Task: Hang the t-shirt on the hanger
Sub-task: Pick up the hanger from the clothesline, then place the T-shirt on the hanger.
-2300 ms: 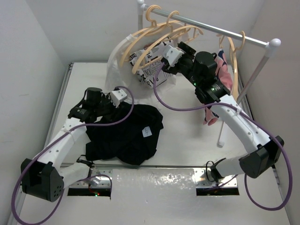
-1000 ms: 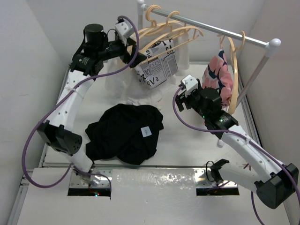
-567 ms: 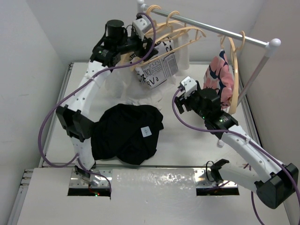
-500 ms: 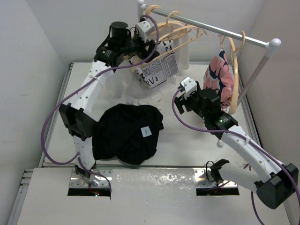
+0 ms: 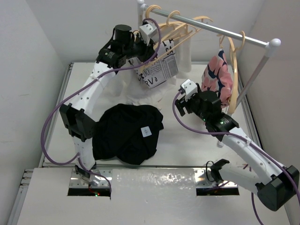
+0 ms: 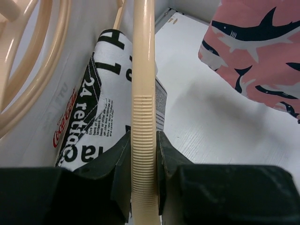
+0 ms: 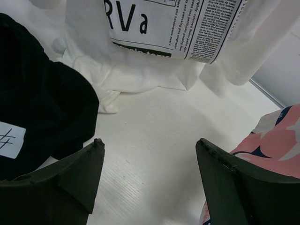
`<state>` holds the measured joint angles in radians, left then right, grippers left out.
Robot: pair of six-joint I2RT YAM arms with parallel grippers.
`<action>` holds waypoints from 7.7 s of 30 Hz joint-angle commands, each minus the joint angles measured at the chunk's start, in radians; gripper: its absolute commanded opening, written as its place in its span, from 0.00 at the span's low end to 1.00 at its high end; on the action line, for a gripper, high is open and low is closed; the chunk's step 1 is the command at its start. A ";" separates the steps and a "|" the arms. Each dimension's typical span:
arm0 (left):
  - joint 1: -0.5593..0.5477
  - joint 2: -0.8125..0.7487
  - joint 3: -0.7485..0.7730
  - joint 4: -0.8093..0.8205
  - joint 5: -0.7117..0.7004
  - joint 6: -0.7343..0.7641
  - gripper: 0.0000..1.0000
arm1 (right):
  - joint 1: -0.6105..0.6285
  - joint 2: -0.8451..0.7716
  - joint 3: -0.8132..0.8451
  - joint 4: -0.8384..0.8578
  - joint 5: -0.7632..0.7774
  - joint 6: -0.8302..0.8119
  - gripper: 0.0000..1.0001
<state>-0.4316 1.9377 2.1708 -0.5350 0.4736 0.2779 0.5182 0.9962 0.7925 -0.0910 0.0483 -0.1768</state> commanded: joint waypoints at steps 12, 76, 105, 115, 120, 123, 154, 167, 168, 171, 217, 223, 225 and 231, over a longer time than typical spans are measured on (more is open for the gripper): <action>-0.006 -0.183 -0.045 0.112 -0.030 -0.062 0.00 | -0.006 -0.065 -0.007 0.005 -0.013 -0.003 0.77; -0.004 -0.853 -0.951 -0.263 0.335 0.511 0.00 | -0.004 0.145 0.215 -0.310 -0.748 -0.155 0.00; 0.269 -0.798 -1.094 0.032 -0.098 0.092 0.56 | -0.004 0.119 0.054 -0.213 -0.297 0.091 0.00; 0.255 -0.541 -1.169 0.150 -0.263 0.121 0.59 | -0.003 0.079 0.042 -0.231 -0.274 0.094 0.00; 0.251 -0.474 -1.157 0.220 -0.231 0.098 0.61 | -0.004 0.067 0.044 -0.254 -0.301 0.088 0.00; 0.251 -0.412 -1.163 0.259 -0.245 0.099 0.58 | -0.004 0.062 0.047 -0.272 -0.346 0.076 0.00; 0.237 -0.631 -1.082 -0.026 0.003 0.360 0.00 | 0.115 0.237 0.289 -0.400 -0.315 -0.067 0.00; 0.237 -0.649 -1.046 -0.068 0.108 0.444 0.00 | 0.146 0.288 0.310 -0.443 -0.361 -0.154 0.00; 0.237 -0.652 -1.036 -0.075 0.149 0.457 0.00 | 0.155 0.286 0.306 -0.446 -0.378 -0.186 0.00; 0.237 -0.674 -1.005 -0.127 0.244 0.536 0.00 | 0.167 0.279 0.283 -0.450 -0.430 -0.234 0.00; 0.122 -0.694 -0.882 -0.172 0.195 0.408 0.99 | 0.266 0.415 -0.096 0.330 -0.458 -0.067 0.00; 0.246 -0.711 -0.919 -0.264 0.186 0.605 0.41 | 0.264 0.424 -0.096 0.327 -0.472 -0.078 0.00; 0.248 -0.714 -1.002 -0.284 0.175 0.697 0.41 | 0.266 0.424 -0.095 0.327 -0.475 -0.079 0.00; 0.248 -0.746 -1.221 -0.166 0.212 0.980 0.81 | 0.266 0.432 -0.073 0.290 -0.479 -0.092 0.00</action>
<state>-0.1837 1.2060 0.9821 -0.7391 0.6483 1.0599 0.7815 1.4250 0.6720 0.1551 -0.3977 -0.2630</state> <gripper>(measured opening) 0.780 0.144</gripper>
